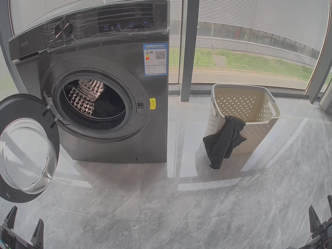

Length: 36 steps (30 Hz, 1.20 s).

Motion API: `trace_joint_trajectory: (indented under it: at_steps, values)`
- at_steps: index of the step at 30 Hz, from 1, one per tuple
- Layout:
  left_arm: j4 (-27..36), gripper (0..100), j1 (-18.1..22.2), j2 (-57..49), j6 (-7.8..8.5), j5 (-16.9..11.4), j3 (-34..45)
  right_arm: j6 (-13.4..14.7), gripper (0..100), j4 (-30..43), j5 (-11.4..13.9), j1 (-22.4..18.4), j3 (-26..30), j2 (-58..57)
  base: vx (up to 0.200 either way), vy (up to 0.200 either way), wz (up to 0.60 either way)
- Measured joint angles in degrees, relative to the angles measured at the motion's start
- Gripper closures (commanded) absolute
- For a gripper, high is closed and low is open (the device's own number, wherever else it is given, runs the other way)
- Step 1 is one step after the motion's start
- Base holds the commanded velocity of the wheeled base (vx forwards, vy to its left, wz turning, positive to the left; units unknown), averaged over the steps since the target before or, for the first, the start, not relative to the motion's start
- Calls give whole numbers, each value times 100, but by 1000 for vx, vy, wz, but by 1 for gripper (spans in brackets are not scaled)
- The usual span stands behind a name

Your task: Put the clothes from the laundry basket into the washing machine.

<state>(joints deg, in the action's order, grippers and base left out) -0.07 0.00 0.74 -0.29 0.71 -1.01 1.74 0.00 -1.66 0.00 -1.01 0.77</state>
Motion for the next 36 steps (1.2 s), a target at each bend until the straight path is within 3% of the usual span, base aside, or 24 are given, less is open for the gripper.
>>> trace_joint_trajectory:
  at_steps: [3,12,21,30,36]
  values:
    - [0,0,0,2,-22,5,0,2,0,0,0,0,0,2,0,-200,0]
    - [-2,0,0,5,-30,7,0,2,0,0,-1,0,0,5,0,0,0]
    - [0,0,-10,7,-55,16,0,2,0,0,-1,0,0,7,200,0,0]
    - [0,0,-10,10,-118,33,0,2,0,0,-1,0,0,9,0,0,0]
    - [0,0,-10,11,-126,33,0,2,0,0,-1,0,0,9,0,-200,0]
